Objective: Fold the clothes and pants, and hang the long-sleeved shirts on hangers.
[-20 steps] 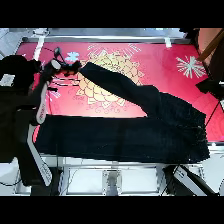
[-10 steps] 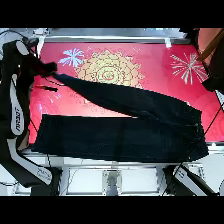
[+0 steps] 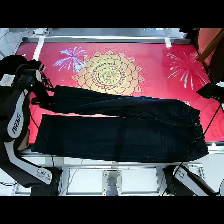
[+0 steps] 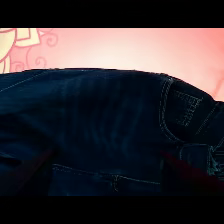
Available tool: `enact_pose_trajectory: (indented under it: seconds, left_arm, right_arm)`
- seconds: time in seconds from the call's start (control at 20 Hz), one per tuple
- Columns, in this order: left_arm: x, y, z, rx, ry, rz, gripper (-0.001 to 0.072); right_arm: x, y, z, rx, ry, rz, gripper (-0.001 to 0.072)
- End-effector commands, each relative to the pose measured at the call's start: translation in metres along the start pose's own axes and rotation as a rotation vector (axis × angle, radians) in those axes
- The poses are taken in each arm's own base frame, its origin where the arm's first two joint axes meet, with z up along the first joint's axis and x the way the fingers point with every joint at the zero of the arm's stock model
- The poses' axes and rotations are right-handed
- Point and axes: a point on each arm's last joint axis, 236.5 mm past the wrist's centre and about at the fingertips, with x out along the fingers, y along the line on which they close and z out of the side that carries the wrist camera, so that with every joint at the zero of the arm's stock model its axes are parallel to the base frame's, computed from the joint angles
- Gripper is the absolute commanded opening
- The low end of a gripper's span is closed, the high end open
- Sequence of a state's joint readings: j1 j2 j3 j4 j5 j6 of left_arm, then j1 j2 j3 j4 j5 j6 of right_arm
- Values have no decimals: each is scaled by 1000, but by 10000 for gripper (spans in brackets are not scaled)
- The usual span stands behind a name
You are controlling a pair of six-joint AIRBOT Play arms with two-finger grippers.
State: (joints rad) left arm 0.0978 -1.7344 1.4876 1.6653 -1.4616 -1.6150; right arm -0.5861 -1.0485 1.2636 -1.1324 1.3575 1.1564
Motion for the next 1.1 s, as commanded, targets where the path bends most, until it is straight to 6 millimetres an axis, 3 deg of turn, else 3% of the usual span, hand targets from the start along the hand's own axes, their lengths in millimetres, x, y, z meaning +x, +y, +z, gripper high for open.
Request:
enact_pose_trajectory:
  seconds: [0.0, 0.15, 0.2, 0.25, 0.35, 0.5, 0.7, 0.85, 1.0, 1.05]
  left_arm:
    - [-30, 0, 30, -6, -183, -5, 720]
    - [-119, -6, 91, -34, -572, -74, 704]
    - [-139, -10, 108, -51, -668, -118, 698]
    - [-140, -15, 115, -68, -688, -157, 695]
    - [-106, -18, 113, -104, -586, -219, 695]
    - [-58, -5, 123, -159, -504, -242, 694]
    - [-33, -29, 143, -136, -485, -446, 691]
    - [-23, -34, 156, -92, -488, -452, 666]
    - [-19, -43, 155, -13, -476, -447, 625]
    - [-19, -46, 151, 19, -467, -447, 509]
  right_arm:
    - [0, 1, -2, -1, 11, 4, 694]
    - [0, 2, -1, 0, 7, 6, 694]
    - [0, 1, 0, 0, 1, 4, 694]
    - [0, 1, 1, 1, -5, 2, 694]
    - [0, -1, 4, 1, -15, -3, 694]
    - [0, 0, 4, 4, -14, 1, 694]
    - [0, 5, 6, 12, -25, 22, 694]
    - [0, 6, 7, 32, -27, 28, 694]
    - [0, 6, 7, 46, -27, 28, 694]
    - [0, 6, 7, 46, -27, 27, 693]
